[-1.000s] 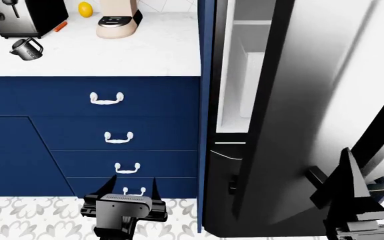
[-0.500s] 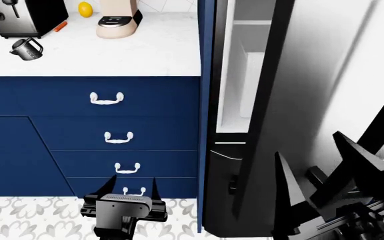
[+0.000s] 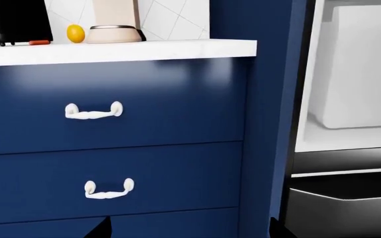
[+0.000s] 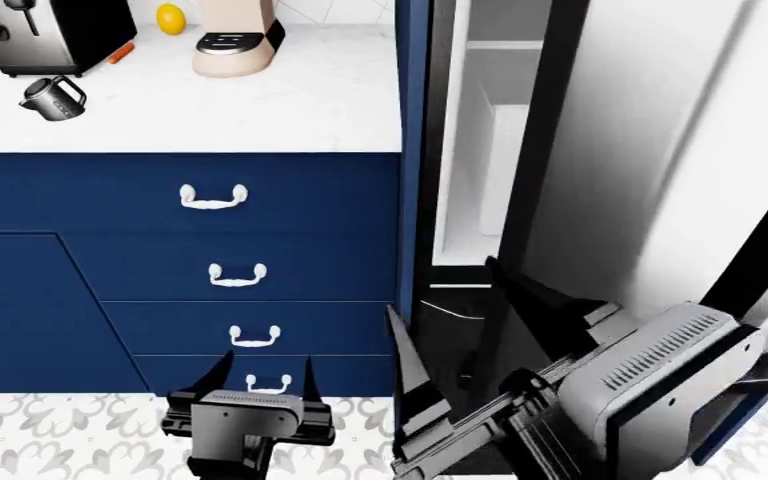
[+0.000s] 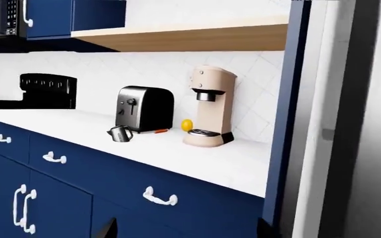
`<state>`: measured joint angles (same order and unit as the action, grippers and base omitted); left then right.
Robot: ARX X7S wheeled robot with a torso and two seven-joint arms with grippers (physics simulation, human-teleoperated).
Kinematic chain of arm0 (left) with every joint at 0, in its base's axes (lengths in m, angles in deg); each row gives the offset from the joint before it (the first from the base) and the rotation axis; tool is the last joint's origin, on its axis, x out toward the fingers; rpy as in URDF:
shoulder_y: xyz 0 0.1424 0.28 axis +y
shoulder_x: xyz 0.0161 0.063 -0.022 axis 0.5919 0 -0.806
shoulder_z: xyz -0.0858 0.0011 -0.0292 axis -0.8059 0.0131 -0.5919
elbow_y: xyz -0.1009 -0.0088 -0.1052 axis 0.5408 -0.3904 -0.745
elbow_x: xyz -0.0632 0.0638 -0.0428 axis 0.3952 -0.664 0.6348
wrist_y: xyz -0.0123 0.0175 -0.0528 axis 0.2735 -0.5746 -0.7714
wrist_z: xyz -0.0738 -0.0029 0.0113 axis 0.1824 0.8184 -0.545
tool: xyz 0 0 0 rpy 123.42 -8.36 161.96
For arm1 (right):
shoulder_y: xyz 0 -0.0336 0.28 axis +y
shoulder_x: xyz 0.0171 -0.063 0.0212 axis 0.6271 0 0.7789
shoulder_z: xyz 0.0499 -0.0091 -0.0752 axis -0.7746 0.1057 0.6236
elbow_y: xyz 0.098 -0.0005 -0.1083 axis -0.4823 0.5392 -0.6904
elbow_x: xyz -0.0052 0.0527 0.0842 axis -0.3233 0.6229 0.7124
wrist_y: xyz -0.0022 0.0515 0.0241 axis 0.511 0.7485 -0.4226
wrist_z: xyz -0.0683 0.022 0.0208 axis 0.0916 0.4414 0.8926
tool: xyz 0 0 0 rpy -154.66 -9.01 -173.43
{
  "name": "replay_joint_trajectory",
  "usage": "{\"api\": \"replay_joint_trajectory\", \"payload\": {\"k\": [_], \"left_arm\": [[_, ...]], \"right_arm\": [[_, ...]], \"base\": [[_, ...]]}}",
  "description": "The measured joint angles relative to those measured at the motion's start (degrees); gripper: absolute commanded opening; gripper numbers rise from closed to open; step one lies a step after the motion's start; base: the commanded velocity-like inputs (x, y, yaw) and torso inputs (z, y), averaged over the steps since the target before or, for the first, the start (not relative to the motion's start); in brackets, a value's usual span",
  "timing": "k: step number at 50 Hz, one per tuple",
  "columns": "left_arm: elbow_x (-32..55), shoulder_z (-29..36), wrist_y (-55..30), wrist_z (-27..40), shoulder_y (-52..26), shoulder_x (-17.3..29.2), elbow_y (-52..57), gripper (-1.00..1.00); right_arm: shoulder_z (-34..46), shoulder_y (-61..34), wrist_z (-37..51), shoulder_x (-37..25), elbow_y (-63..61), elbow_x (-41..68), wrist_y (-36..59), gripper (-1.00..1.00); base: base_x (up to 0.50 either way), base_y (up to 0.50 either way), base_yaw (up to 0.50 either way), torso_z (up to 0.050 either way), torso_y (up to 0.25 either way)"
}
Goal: Open the fridge door
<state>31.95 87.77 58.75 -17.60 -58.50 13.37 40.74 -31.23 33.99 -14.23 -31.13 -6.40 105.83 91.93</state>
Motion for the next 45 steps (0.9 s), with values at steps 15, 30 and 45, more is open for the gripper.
{"api": "replay_joint_trajectory", "payload": {"k": [15,30,45], "left_arm": [[0.7,0.1,0.3,-0.1,-0.3,0.3,-0.4,1.0],[1.1,0.4,0.3,0.0,-0.6,0.4,-0.7,1.0],[1.2,0.7,0.3,0.3,-0.7,0.5,-0.8,1.0]], "right_arm": [[8.6,-12.2,0.8,11.2,7.6,0.5,6.5,1.0],[11.2,-21.5,-3.4,20.1,22.2,0.5,7.0,1.0],[9.3,-32.2,-12.9,27.5,45.6,-1.4,0.1,1.0]], "base": [[0.0,0.0,0.0,0.0,0.0],[0.0,0.0,0.0,0.0,0.0],[0.0,0.0,0.0,0.0,0.0]]}}
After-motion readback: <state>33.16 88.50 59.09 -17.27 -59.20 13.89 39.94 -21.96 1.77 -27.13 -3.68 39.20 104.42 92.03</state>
